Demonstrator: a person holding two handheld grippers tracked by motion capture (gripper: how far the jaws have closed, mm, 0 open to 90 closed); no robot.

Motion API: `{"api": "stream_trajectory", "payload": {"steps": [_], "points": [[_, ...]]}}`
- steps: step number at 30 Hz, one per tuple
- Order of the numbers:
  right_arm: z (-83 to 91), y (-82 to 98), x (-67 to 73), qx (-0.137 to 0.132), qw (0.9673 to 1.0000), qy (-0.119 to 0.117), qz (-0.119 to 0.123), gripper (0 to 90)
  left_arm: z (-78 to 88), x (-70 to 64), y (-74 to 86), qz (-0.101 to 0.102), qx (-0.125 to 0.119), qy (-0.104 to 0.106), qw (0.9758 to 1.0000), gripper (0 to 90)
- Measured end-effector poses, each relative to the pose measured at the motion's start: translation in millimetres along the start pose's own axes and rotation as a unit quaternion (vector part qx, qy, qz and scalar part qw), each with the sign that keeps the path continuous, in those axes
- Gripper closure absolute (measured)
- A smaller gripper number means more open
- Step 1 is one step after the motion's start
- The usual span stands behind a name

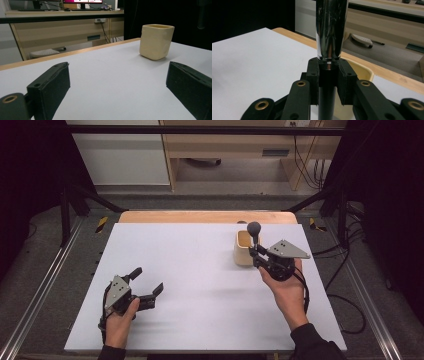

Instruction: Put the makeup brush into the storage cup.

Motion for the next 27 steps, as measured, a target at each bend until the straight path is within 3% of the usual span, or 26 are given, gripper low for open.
{"api": "stream_trajectory", "payload": {"steps": [17, 27], "points": [[-18.7, -30.3, -23.2, -0.022, 0.9993, 0.025, -0.019, 74.2, 2.8, 3.5, 3.5, 0.009, 0.001, -0.006, 0.9999, 4.6], [-25.9, -33.8, -30.3, -0.031, 0.9987, 0.036, -0.020, 74.2, 3.5, 3.5, 3.3, 0.010, -0.001, -0.003, 0.9999, 4.6]]}}
Point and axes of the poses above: each handheld gripper's, and its own axes: z roughly backward along the jaws, y roughly out of its underside, x roughly to its left, the point moved 4 cm from there along -z, roughly forward along the jaws, and after that the axes turned 6 degrees about -z, right-handed, at the moved point
